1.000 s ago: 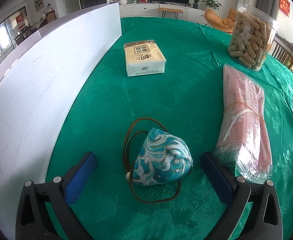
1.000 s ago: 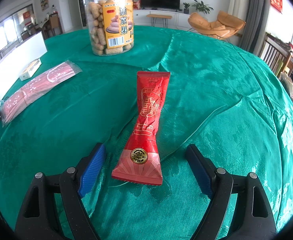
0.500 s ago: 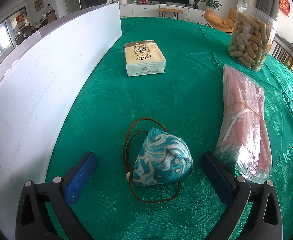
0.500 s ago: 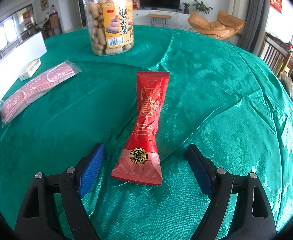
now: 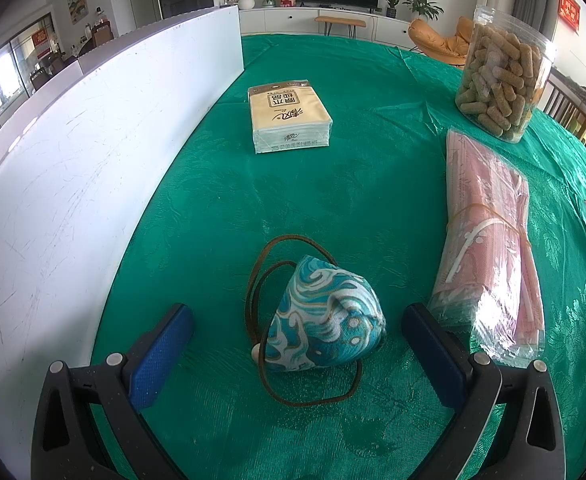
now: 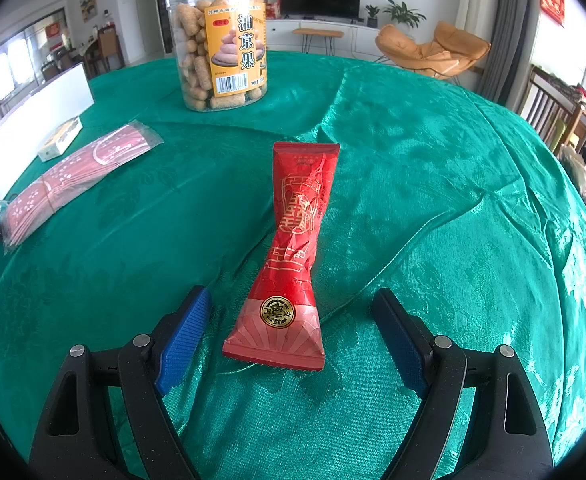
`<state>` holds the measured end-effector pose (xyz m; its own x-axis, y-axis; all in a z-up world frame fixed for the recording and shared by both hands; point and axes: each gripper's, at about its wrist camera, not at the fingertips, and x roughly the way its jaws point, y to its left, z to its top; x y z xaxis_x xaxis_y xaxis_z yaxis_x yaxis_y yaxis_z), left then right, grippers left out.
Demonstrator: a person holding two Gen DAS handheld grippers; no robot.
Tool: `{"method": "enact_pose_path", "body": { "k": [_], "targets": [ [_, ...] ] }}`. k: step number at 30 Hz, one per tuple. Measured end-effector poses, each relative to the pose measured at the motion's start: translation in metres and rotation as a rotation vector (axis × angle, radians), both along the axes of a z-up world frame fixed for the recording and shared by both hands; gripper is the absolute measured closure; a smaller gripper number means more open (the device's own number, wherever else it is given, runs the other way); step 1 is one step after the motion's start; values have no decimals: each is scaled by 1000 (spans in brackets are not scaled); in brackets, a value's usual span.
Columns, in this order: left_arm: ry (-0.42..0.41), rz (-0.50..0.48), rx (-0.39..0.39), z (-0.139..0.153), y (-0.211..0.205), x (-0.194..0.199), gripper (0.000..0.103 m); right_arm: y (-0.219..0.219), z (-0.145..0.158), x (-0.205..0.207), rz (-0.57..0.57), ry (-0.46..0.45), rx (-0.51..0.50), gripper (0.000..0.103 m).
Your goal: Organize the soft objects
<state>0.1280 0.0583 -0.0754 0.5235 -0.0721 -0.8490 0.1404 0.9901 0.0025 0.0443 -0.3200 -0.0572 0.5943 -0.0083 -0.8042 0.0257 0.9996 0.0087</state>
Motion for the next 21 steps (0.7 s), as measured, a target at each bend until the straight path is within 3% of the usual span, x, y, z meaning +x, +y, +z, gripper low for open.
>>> {"method": "enact_pose_path", "body": {
  "k": [21],
  "targets": [
    [18,-1,2,2,-1,-1,2,-2,-1,1,-19,9,12,16]
  ]
}}
